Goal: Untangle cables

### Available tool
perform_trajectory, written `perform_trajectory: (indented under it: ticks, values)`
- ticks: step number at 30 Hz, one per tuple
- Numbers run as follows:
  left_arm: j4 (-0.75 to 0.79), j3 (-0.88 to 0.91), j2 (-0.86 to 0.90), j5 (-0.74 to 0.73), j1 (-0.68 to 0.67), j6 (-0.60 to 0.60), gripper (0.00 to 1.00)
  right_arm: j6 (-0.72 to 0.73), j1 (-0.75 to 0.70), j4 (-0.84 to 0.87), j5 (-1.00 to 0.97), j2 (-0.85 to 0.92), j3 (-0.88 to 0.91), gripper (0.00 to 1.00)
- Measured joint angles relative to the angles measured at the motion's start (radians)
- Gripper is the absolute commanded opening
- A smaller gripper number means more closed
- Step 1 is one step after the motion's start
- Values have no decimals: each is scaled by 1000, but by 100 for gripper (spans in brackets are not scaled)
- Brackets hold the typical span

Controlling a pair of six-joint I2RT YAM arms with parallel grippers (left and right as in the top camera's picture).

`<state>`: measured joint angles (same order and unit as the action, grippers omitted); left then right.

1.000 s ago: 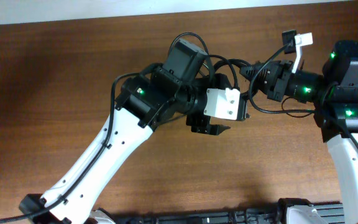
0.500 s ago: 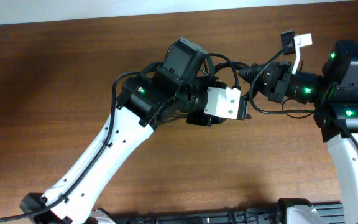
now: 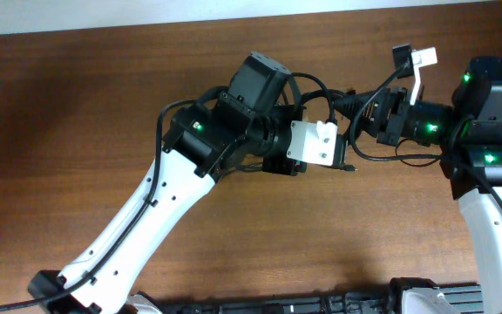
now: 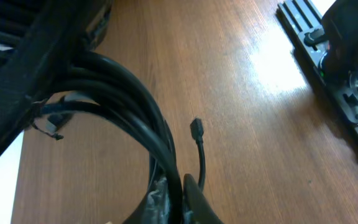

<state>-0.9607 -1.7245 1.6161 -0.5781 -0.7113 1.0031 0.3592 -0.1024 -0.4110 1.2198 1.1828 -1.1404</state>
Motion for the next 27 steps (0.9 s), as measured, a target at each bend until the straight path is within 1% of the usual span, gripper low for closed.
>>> perform_trajectory:
  ticks: [11,18,22,27]
  values:
    - [1,0,3,1,0,0,0,1,0,0,-1,0,0,4]
    - [-24,0,-10,5,0,-11,0,0,0,-30,-108,0,0,4]
    - [-86,0,-80,45,0,-14,0,0,0,-30,-176,0,0,4]
    - [-155,0,-168,143,0,-16,0,0,0,-29,-225,-1,0,4]
